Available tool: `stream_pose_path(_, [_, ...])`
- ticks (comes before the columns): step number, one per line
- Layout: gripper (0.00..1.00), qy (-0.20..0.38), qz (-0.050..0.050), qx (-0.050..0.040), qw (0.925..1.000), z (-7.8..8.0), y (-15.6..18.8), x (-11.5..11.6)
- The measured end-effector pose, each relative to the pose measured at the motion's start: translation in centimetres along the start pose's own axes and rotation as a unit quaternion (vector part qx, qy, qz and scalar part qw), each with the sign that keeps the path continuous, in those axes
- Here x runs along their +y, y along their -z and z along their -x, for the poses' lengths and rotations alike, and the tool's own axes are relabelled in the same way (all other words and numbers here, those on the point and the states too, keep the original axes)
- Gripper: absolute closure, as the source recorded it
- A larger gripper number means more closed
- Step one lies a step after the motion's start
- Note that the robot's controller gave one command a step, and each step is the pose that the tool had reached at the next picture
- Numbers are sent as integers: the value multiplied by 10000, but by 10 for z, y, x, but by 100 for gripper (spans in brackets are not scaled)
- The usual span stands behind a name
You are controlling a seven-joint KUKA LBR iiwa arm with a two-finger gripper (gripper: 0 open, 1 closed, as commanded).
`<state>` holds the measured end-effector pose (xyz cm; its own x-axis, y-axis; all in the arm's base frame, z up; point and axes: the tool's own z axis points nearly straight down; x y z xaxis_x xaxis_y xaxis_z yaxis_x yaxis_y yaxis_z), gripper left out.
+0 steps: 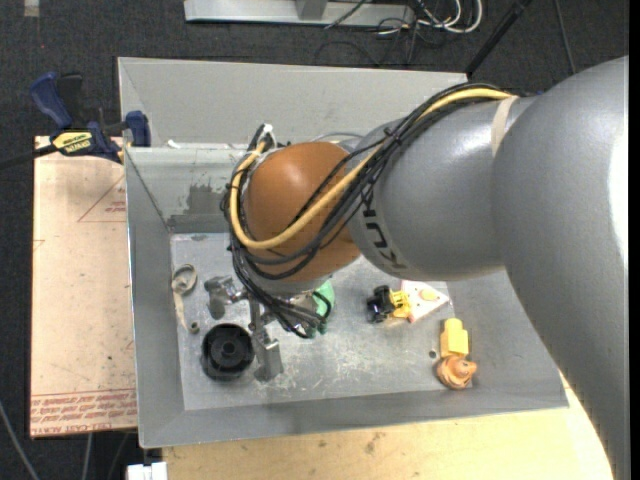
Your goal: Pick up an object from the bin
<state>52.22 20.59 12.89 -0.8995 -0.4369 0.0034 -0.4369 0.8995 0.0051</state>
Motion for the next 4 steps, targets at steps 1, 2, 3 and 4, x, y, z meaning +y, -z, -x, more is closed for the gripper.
stream_pose_path(1, [0,-121,-21,-55,9999,-8,39,-16])
stream_pose_path(2, [0,1261,-32,-51,9920,-13,-22,17])
stream_pose_path(3, [100,2438,-19,-20,9698,-20,-38,15])
stream_pose_path(4, [0,2438,-18,-20,9698,-20,-38,15])
